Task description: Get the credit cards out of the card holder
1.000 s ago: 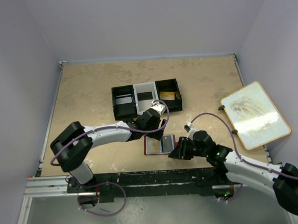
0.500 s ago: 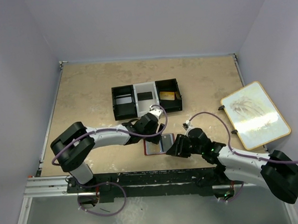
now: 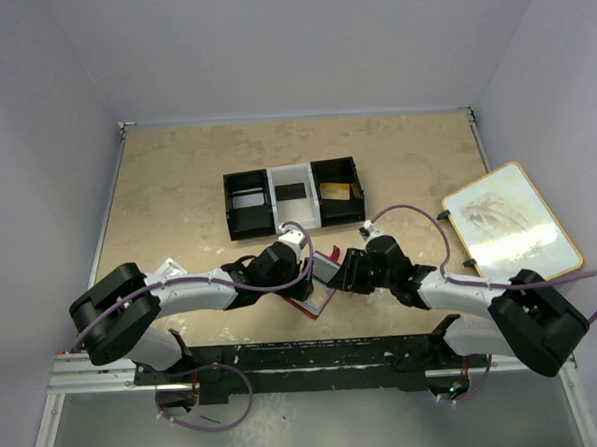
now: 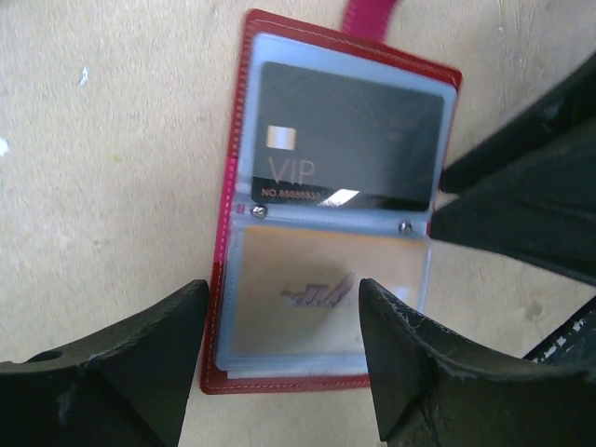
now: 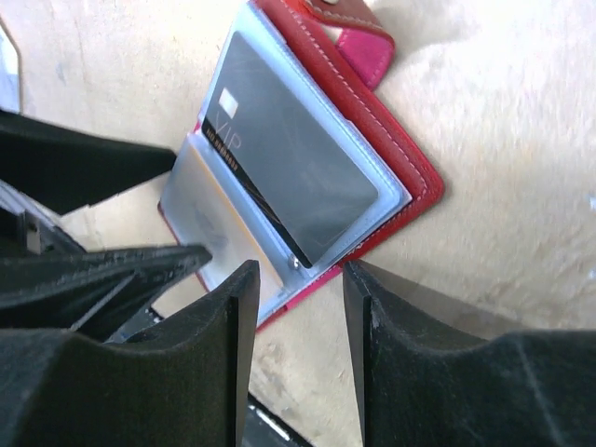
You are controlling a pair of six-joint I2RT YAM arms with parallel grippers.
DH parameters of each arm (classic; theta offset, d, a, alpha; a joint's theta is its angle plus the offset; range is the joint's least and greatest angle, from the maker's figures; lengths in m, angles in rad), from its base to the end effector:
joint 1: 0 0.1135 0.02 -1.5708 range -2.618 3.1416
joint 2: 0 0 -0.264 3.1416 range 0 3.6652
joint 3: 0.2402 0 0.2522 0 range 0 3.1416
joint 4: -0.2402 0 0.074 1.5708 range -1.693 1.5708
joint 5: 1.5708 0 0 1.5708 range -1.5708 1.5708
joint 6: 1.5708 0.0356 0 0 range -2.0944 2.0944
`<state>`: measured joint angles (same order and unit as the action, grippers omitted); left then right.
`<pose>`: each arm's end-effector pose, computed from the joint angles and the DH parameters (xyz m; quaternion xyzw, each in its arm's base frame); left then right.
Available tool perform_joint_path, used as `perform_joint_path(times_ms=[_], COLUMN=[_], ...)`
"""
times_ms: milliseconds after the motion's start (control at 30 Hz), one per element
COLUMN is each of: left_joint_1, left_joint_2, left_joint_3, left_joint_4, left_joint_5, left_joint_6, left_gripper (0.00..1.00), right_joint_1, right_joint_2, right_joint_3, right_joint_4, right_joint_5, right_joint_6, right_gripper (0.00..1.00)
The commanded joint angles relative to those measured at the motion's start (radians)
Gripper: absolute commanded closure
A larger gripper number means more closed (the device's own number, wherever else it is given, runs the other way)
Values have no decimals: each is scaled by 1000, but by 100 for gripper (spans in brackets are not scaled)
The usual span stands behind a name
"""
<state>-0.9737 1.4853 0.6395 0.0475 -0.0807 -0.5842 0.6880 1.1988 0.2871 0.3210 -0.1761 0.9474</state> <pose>0.1605 -0.2309 0.1546 0.1642 0.9110 -0.2379 0.2941 0.1599 0.1395 0.1418 0.0726 0.8769 0.3951 0.2640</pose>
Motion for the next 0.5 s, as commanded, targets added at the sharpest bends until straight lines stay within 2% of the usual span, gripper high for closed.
perform_joint_path(times_ms=[0,267,467], left_joint_1=[-53,-179,-245], left_joint_2=[-67,-117,-105], left_joint_3=[-79,-199,-140], left_joint_4=[88,218,142], left_joint_5=[13,-96,-183], left_joint_6=[-118,-277,-281], left_gripper=[38,38,38], right_joint_1=[-4,-3,-4], right_joint_2=[86,215,259], right_joint_3=[88,225,302], right_joint_4=[-7,-40,-110], right_joint_5=[-8,-27,17], right_joint_6=[-155,-271,-317], right_gripper=[56,57,58])
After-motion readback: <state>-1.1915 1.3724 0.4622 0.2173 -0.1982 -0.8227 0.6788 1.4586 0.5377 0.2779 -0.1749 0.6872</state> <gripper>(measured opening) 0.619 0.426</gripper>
